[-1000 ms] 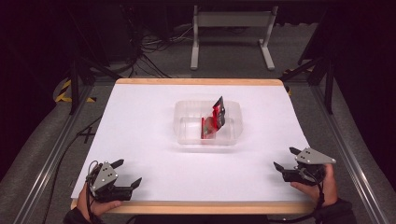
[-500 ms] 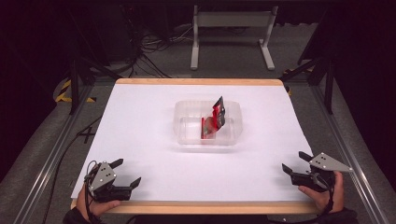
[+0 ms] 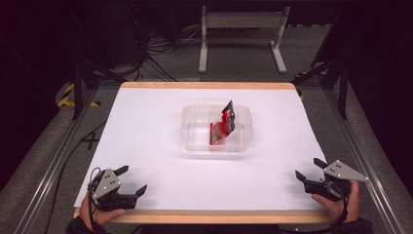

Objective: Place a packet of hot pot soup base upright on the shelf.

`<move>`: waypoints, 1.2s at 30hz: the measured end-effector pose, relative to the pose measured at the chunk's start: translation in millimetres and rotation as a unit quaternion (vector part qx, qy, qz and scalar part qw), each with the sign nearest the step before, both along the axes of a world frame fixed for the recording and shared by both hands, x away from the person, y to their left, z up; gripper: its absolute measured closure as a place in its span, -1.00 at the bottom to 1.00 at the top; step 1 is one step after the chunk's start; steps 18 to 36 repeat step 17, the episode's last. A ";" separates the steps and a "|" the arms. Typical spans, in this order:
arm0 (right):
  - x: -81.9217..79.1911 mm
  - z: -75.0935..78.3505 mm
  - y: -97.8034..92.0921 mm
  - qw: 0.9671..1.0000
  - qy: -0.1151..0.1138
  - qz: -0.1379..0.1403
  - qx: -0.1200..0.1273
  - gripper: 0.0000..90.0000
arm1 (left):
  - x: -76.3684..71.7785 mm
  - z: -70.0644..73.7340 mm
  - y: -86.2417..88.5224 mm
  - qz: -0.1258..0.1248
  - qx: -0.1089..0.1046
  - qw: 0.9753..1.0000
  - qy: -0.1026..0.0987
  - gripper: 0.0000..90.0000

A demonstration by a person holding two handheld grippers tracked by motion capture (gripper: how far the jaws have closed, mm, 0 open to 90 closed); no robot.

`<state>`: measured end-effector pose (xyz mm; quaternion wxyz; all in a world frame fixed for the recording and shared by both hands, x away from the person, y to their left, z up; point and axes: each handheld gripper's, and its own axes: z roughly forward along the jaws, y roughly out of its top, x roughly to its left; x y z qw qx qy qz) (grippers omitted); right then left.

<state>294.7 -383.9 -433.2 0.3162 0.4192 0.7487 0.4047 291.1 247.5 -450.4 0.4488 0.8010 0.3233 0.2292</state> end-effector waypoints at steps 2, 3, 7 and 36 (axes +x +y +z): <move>0.1 0.2 1.2 1.000 -0.001 0.000 -0.001 -0.56 | 0.0 -0.1 0.1 0.000 -0.001 1.000 0.001 -0.78; 0.4 0.2 1.6 1.000 -0.001 0.001 -0.001 -0.56 | 0.1 -0.2 0.3 0.000 -0.001 1.000 0.001 -0.78; 0.9 -0.7 3.6 1.000 0.002 0.003 -0.005 -0.56 | 0.3 -0.4 0.1 0.000 0.000 1.000 0.001 -0.78; 0.8 -0.7 4.1 1.000 0.001 0.005 -0.006 -0.57 | 0.8 -0.8 -0.8 -0.002 0.003 1.000 0.002 -0.78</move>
